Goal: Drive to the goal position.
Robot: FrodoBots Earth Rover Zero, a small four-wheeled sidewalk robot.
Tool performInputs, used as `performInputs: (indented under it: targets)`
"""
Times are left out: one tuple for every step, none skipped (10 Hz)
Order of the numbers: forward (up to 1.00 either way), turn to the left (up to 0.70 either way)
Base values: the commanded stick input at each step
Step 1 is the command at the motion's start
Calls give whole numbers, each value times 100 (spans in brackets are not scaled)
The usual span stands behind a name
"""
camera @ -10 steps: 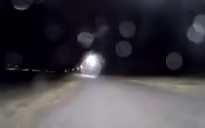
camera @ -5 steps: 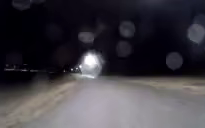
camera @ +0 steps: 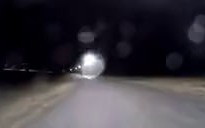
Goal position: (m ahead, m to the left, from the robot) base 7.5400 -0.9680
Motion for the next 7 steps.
performInputs:
  targets:
    - [100, 0]
    - [100, 0]
    - [100, 0]
    - [100, 0]
    - [100, 0]
    - [100, 0]
    - [100, 0]
